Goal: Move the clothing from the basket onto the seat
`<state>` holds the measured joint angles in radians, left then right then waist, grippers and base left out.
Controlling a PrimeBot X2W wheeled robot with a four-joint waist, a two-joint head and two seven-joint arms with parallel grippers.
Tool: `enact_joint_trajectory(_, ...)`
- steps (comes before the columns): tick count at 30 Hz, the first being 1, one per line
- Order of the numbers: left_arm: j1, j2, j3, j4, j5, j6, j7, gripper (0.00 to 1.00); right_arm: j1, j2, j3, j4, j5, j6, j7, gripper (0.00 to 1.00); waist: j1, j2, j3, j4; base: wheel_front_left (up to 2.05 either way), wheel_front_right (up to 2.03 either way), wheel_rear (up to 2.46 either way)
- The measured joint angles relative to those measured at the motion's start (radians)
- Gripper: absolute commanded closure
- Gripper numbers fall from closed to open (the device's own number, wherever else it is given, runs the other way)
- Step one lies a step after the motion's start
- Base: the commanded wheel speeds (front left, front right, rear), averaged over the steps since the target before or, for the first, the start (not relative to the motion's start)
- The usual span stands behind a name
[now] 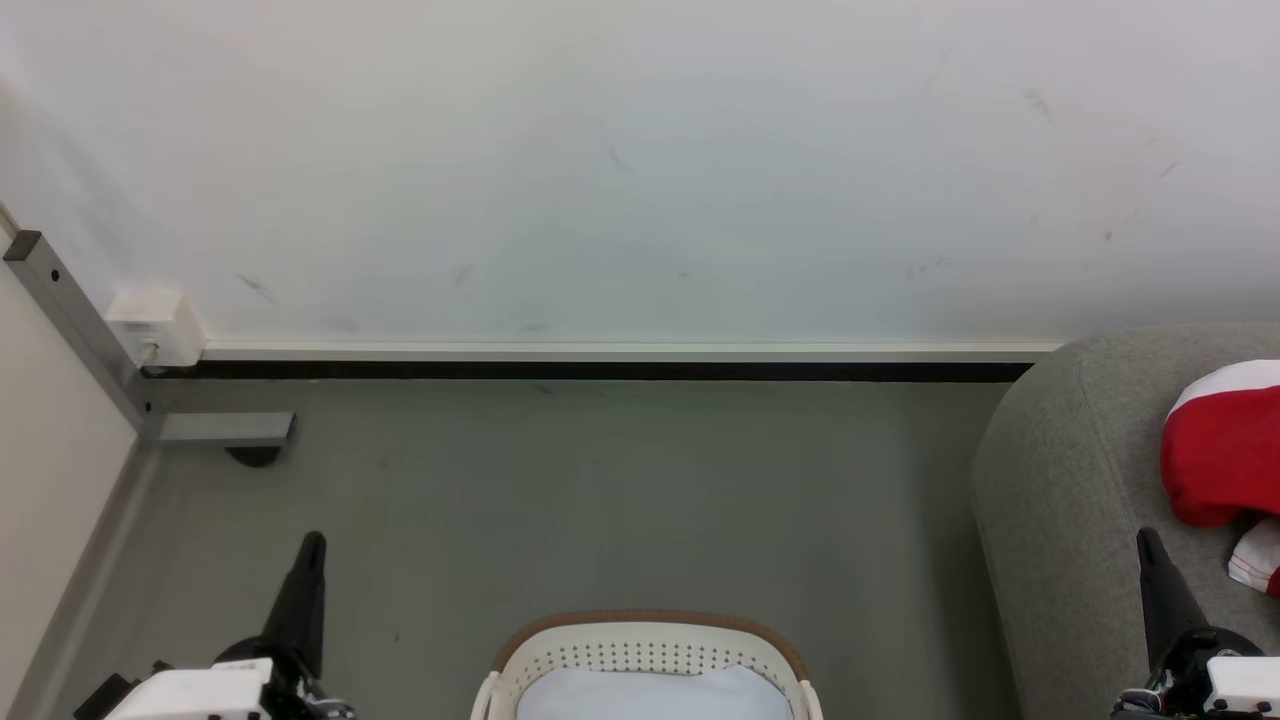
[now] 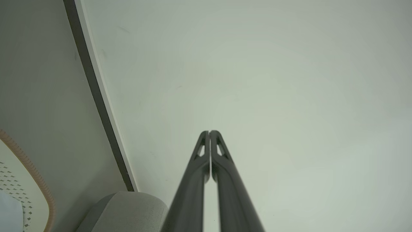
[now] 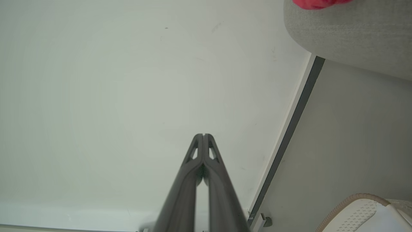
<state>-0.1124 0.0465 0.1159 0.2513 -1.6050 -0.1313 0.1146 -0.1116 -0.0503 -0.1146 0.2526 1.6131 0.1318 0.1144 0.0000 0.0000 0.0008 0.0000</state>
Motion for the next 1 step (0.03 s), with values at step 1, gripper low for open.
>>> enact_joint_trajectory(1,0.000,0.000,0.000,0.000,0.000,0.000,0.000,1.00,0.000,0.000,0.000,0.000,0.000,0.000,0.000,1.00,0.0000,0.0000,0.000,0.000,0.00,0.00,0.00)
